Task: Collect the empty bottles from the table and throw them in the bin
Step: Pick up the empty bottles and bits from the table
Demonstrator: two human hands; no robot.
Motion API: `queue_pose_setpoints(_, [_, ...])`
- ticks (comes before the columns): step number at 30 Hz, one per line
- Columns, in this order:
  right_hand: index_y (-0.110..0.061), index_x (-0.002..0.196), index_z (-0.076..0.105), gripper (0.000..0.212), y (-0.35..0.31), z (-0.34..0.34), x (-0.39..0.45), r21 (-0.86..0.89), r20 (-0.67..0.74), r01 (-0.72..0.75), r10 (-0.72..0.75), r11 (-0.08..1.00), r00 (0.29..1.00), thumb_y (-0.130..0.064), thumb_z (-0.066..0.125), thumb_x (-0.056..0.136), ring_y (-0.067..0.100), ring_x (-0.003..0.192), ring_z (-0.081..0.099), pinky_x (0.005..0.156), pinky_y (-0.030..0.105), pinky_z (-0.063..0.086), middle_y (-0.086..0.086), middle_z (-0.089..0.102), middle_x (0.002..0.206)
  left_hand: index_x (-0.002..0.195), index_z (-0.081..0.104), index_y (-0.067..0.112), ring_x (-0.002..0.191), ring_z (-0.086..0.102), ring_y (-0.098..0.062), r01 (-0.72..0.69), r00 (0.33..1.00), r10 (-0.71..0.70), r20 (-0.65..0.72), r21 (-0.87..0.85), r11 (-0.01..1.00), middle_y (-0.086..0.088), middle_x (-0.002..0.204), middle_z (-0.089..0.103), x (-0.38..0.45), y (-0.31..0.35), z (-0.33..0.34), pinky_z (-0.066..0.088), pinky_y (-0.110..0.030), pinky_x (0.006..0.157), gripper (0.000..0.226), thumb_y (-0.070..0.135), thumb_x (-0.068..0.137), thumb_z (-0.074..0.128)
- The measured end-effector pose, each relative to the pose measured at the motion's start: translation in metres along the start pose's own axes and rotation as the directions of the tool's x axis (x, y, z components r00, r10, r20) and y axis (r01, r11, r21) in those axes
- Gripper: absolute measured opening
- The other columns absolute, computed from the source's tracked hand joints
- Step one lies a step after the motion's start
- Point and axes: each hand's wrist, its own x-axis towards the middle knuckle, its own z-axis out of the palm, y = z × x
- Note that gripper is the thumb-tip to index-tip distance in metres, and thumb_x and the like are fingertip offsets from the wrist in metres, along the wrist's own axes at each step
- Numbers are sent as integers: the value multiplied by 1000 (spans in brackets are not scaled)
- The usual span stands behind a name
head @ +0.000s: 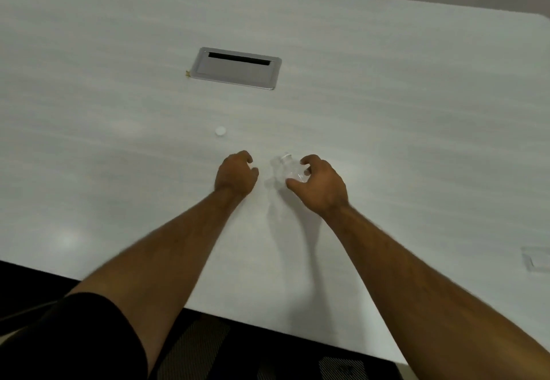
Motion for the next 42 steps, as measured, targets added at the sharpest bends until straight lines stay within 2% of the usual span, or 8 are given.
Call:
queue_pose_setpoints(5, [-25, 128, 58, 59, -49, 39, 27, 109, -47, -54, 59, 993, 997, -54, 67, 78, 21, 98, 68, 81, 31, 52, -4, 71, 113, 130, 48, 2, 115, 54, -39, 22, 977, -10, -215, 53, 998, -21, 129, 50, 48, -22, -16, 48, -44, 92, 51, 19, 85, 67])
queue_pose_setpoints(10, [-26, 127, 58, 56, -75, 68, 43, 155, -79, -107, 120, 982, 990, -54, 69, 79, 22, 97, 68, 80, 30, 50, -4, 71, 112, 150, 30, 9, 125, 49, -36, 18, 993, -4, -117, 122, 992, -23, 142, 41, 93, -34, -17, 47, -42, 101, 69, 34, 94, 62])
queue_pose_setpoints(17, [-30, 131, 54, 62, -77, 92, 40, 100, -135, -89, 102, 991, 986, -63, 66, 80, 16, 93, 67, 80, 31, 54, -9, 67, 113, 128, 55, 6, 111, 57, -30, -109, 972, 138, -191, 154, 982, -19, 128, 51, 104, -49, -11, 48, -33, 90, 29, 17, 103, 47])
queue_pose_setpoints(22, [-31, 132, 52, 64, -75, 93, 24, 116, -110, -93, 106, 989, 988, -65, 64, 79, 16, 91, 69, 80, 35, 59, -10, 67, 115, 120, 64, 7, 105, 64, -27, -76, 982, 45, -181, -167, 983, -16, 121, 64, 83, -41, -21, 48, -26, 86, 32, 27, 95, 64])
queue_pose_setpoints(25, [-31, 132, 52, 62, -72, 82, 8, 128, -104, -89, 103, 988, 989, -63, 65, 79, 15, 89, 69, 78, 33, 58, -11, 67, 111, 105, 69, 9, 91, 67, -24, 46, 994, -88, -70, -469, 882, -10, 104, 71, 61, -32, -23, 53, -27, 83, 24, 21, 85, 75])
queue_pose_setpoints(27, [-31, 131, 53, 61, -66, 71, -8, 144, -97, -82, 96, 986, 991, -62, 66, 80, 14, 87, 68, 77, 32, 58, -13, 66, 107, 103, 71, 10, 90, 69, -25, 233, 970, -214, 116, -692, 683, -10, 103, 72, 42, -23, -30, 59, -36, 88, 20, 13, 83, 75])
queue_pose_setpoints(32, [-34, 127, 54, 55, -47, 37, -55, 246, -70, -37, 56, 969, 996, -55, 71, 79, 11, 83, 67, 76, 35, 60, -14, 68, 103, 109, 71, 5, 89, 62, -22, 319, 947, -71, 314, -887, 332, -9, 97, 68, -23, 5, -48, 57, -31, 84, 20, 0, 91, 63])
queue_pose_setpoints(42, [-34, 130, 58, 55, 28, -64, -168, 275, -249, 103, -33, 956, 968, -48, 74, 80, 12, 94, 63, 75, 26, 53, -11, 68, 112, 106, 74, 8, 98, 69, -20, 250, 953, 74, 295, -898, 362, -8, 103, 74, -172, 107, -38, 57, -29, 90, 16, 4, 91, 67])
